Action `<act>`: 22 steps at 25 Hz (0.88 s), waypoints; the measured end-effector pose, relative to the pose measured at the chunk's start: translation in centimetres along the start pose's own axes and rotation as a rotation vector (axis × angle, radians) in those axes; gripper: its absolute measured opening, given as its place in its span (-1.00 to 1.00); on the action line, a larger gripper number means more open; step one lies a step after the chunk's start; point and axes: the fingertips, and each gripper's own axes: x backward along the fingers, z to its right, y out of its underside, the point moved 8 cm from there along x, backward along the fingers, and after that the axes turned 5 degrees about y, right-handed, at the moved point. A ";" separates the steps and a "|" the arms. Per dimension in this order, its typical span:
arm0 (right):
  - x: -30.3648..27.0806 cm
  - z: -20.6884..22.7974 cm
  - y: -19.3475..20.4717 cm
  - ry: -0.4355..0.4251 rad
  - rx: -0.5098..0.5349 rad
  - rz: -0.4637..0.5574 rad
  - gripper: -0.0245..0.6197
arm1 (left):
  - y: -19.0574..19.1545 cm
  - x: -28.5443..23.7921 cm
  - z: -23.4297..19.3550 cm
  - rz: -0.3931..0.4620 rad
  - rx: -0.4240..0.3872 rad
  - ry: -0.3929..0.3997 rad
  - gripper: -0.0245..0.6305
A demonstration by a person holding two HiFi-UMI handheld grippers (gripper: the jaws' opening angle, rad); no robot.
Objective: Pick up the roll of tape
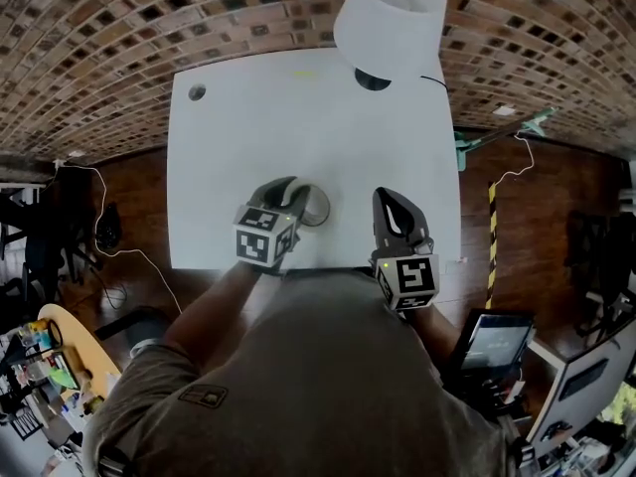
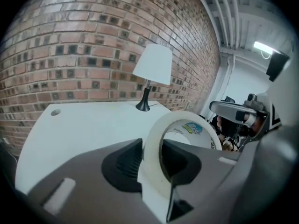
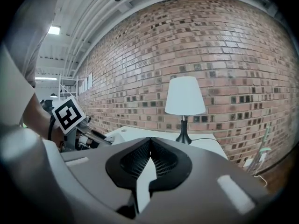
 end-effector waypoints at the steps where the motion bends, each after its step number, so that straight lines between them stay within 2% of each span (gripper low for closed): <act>1: 0.0 -0.2 -0.4 -0.003 0.008 0.018 -0.89 | -0.3 0.6 0.0 0.018 0.002 -0.005 -0.61; 10: 0.2 -2.7 -3.4 -0.051 0.032 0.086 -0.89 | -2.7 5.6 -0.2 0.160 0.051 -0.017 -0.61; 14: 0.2 -3.6 -4.5 -0.065 0.031 0.153 -0.89 | -3.8 7.4 -0.3 0.231 0.069 -0.022 -0.61; 22: 0.0 -5.2 -7.7 -0.095 0.059 0.227 -0.89 | -6.2 10.6 -0.4 0.391 0.065 -0.044 -0.61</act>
